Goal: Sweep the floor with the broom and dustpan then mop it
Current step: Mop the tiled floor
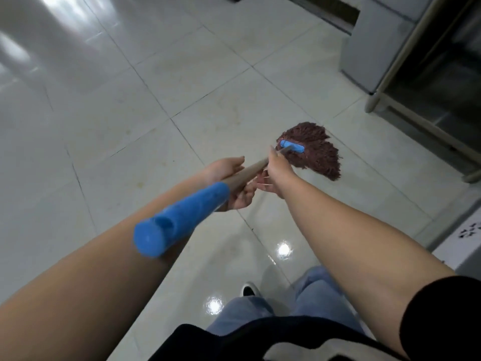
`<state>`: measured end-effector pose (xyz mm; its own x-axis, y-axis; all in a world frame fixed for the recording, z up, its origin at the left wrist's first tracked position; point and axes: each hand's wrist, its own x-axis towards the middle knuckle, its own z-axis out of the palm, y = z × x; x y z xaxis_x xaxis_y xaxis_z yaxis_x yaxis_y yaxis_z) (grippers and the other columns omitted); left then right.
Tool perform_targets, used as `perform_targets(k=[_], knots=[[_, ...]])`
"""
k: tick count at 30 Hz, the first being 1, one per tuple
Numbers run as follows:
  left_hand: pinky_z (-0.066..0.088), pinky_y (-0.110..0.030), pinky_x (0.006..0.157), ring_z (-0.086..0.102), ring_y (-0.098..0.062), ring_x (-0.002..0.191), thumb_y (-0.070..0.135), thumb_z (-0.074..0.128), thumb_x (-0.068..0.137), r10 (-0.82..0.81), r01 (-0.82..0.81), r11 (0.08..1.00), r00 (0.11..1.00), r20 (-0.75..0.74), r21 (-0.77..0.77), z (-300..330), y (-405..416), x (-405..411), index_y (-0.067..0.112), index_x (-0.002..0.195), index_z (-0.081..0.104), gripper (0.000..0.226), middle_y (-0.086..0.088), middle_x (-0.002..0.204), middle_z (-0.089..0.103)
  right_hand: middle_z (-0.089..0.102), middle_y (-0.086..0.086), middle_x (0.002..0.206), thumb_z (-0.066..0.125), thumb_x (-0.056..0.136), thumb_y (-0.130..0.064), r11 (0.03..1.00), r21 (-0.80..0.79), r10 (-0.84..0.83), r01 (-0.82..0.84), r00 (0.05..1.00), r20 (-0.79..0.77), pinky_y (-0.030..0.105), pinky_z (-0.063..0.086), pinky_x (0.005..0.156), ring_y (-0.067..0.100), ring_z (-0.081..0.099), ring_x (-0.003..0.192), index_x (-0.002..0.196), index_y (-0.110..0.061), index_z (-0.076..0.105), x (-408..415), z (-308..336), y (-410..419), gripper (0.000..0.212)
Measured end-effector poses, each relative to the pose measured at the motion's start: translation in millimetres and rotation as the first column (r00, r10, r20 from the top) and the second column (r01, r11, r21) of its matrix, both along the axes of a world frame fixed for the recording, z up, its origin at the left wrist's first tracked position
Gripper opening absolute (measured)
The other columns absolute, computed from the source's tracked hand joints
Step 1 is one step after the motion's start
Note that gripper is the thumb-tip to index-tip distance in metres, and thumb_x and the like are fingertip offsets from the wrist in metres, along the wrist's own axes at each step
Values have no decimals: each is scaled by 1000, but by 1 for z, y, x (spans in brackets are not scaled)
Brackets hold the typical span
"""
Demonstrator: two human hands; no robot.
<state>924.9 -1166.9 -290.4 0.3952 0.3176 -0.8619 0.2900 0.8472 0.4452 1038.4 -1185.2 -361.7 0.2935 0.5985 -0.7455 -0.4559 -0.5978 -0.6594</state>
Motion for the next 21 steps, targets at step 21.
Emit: perform_targets(k=[21], knots=[[40,-32,78,42,-12,81,58,21,95,-43,-106,769,975,217,630,49,41,399,22,130,49,57,-19,113,56,50,1,124,57,90,-37,863,346,-86,-368,567,819,30,44,96,15,51,116,129,-20,49,354,168,-1,43]])
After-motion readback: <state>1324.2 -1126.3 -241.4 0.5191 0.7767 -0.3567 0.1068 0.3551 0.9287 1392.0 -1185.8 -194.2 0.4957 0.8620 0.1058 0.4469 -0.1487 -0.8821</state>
